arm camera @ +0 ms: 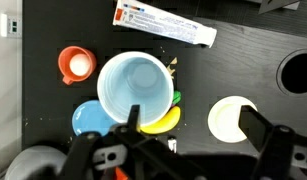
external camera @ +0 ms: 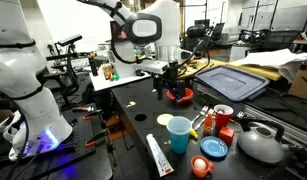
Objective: Move the cup to the left
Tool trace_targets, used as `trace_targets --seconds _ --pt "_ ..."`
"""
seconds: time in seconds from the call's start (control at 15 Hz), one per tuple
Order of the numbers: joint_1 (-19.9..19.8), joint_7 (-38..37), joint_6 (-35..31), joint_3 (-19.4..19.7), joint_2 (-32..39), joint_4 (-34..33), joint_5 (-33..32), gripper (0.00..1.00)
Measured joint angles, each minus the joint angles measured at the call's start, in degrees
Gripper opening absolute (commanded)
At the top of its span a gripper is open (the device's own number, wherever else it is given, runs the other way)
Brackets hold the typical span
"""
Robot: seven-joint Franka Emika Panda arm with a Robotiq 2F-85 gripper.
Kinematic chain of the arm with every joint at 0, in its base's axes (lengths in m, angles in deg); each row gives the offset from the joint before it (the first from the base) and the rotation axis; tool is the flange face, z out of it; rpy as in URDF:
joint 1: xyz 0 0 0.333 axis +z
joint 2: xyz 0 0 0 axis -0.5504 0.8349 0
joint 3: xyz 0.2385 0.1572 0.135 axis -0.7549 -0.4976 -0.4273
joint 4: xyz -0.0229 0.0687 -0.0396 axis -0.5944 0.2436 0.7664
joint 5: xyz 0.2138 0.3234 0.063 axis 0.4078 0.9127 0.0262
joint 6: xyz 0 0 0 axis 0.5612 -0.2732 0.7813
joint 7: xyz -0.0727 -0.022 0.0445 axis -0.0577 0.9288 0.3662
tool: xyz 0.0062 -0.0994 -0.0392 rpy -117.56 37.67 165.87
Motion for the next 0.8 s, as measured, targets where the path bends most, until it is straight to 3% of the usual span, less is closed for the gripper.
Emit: trace_targets --seconds 0.33,0.8 --pt "-3.43 1.66 -2.37 -0.97 8.08 -4.41 1.0 1.0" --pt "-6.94 1.78 -2.52 -5.15 14.67 -9.1 3.56 1.0"
